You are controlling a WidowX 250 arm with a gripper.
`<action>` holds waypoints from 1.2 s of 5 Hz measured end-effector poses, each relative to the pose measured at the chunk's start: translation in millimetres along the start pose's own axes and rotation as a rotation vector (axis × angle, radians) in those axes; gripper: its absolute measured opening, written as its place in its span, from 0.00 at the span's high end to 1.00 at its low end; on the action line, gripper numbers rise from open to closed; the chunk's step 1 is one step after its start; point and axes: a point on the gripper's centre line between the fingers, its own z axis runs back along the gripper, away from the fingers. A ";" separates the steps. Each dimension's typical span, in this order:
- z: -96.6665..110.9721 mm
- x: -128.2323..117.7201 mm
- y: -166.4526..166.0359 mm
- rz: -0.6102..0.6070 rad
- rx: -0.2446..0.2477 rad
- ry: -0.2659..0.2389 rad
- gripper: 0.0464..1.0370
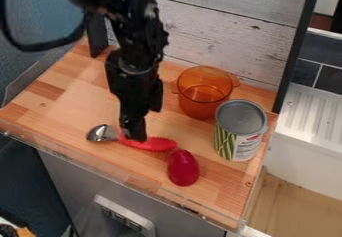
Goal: Take the red-handled spoon and move the red object to the center of the wooden table
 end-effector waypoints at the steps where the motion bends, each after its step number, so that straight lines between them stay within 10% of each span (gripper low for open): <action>1: -16.6 1.6 3.0 0.009 0.031 -0.009 0.04; 3: -38.7 -3.5 7.7 -0.006 0.061 0.009 0.09; 5: -37.5 -3.6 5.4 -0.018 0.005 0.001 0.64; 6: -36.7 -3.3 7.2 -0.007 0.008 0.000 0.68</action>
